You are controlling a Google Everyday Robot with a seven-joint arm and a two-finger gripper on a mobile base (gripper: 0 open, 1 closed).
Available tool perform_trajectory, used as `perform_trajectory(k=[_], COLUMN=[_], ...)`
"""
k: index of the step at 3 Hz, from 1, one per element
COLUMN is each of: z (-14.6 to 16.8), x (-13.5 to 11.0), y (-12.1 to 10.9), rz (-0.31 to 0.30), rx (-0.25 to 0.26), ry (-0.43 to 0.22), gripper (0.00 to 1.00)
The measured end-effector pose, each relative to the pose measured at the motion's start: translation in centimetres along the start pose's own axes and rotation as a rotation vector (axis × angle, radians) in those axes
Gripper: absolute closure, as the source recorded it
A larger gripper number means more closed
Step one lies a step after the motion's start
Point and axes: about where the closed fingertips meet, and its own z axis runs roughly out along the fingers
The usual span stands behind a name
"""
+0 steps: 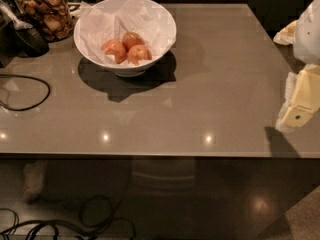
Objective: Pick apple from white bowl
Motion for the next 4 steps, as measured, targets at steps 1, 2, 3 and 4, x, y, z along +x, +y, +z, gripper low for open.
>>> perform_trajectory(k=[1,2,3,4], z=[0.0,-1.4,-3.5,-5.0], x=[0.0,-2.6,-7.0,-10.9], y=[0.0,-1.5,-4.2,-6.0], rz=[0.0,0.025,0.021,-0.022], rx=[0.0,0.001,0.02,0.044], ry=[0.0,0.003,-0.012,-0.063], gripper=[0.0,0.0,0.0,0.0])
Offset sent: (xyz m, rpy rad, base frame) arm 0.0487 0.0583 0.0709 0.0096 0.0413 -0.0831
